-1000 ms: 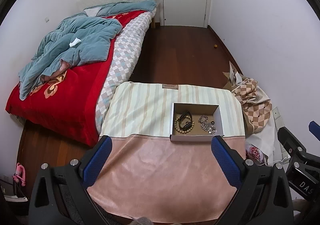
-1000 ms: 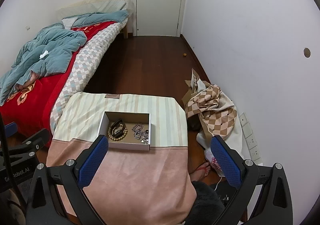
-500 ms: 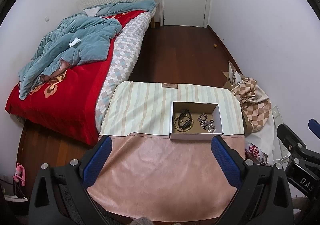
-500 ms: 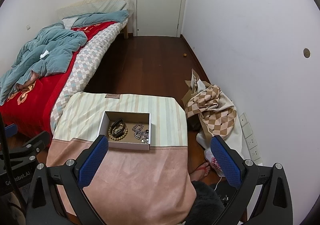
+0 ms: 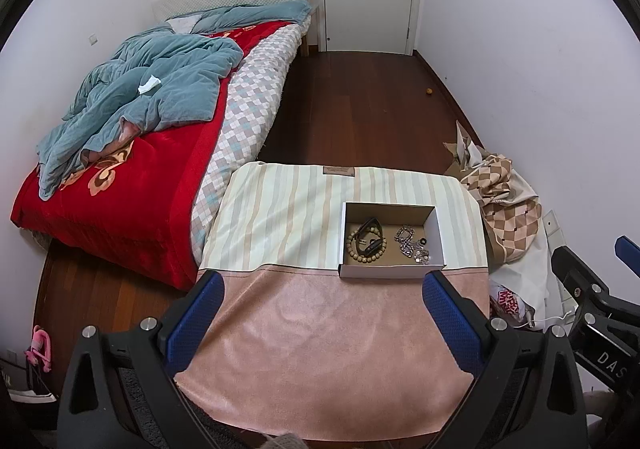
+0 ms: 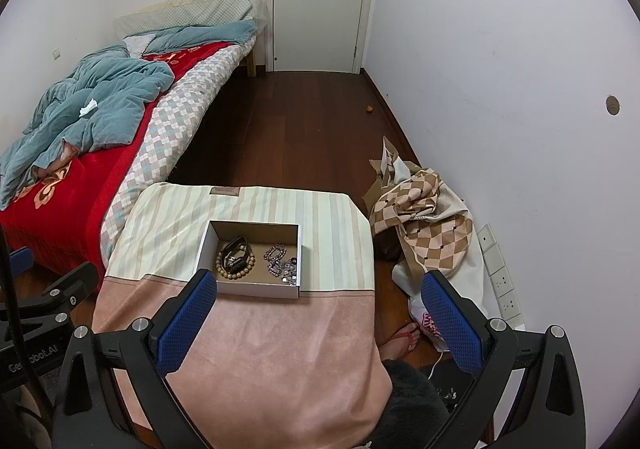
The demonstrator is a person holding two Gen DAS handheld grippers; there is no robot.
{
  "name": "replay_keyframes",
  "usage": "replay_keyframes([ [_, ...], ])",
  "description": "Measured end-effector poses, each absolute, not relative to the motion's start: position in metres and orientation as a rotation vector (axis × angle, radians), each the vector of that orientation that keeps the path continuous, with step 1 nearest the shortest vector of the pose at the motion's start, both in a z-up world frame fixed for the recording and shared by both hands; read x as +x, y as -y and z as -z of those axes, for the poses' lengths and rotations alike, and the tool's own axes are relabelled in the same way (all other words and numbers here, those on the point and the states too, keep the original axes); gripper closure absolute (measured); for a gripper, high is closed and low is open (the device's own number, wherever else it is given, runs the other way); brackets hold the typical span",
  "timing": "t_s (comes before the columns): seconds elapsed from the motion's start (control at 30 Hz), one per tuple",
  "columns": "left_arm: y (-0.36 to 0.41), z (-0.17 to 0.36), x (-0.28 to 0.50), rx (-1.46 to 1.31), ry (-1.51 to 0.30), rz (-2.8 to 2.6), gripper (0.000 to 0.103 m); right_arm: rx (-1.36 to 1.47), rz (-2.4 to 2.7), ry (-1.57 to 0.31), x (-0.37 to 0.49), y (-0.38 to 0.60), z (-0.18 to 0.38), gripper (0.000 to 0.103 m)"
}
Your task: Organize jewelry
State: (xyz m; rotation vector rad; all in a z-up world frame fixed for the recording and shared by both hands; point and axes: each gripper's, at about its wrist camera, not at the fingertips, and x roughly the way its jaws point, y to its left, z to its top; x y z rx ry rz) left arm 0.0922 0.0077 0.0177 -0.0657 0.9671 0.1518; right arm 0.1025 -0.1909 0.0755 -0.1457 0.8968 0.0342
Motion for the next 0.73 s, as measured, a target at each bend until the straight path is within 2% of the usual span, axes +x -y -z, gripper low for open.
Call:
replay_keyframes([
  [0.73, -0.0097, -0.0216, 0.0868, -0.072, -0.955, -0.151, 0.002, -0.144, -0.035, -0.9, 0.0996, 0.1906, -0.0747, 0.0],
])
